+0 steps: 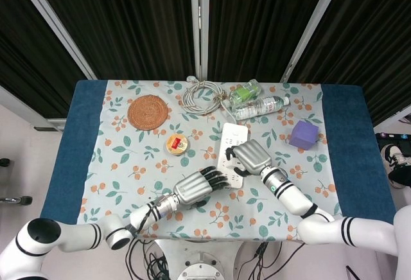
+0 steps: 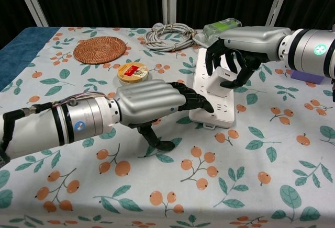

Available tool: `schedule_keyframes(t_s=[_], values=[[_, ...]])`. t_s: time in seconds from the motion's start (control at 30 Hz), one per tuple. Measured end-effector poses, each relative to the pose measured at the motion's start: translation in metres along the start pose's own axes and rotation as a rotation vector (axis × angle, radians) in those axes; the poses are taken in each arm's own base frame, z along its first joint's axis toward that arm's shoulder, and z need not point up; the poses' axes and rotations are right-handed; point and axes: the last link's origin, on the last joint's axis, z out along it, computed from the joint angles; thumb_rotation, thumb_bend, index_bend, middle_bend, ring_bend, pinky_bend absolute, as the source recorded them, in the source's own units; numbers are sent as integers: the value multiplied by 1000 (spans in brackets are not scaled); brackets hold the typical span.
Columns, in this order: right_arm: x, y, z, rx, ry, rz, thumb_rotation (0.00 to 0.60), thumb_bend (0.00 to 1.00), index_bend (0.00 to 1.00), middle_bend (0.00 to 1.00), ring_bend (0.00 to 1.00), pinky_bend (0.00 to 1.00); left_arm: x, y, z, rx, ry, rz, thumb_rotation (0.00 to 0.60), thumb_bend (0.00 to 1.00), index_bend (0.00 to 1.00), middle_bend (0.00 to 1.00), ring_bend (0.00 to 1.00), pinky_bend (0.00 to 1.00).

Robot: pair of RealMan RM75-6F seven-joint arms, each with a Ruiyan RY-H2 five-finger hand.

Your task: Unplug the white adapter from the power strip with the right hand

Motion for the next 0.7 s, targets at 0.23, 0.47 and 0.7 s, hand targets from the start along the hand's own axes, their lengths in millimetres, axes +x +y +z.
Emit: schedule_keyframes(t_s=[0.23,0.47,0.7], values=[[3,-14,14,27,-6,-1,600,628,893,788,583,600,1,0,1,4,0,0,600,260,130,165,105,117],[2,-28,28,37,-25,-13,600,628,893,788,583,600,0,0,3,4,-3,0,600,261,129,165,105,116],[6,-35,33,42,-17,-16,600,628,893,790,588,603,1,0,3,4,-3,-2,600,260,130,165,105,116]])
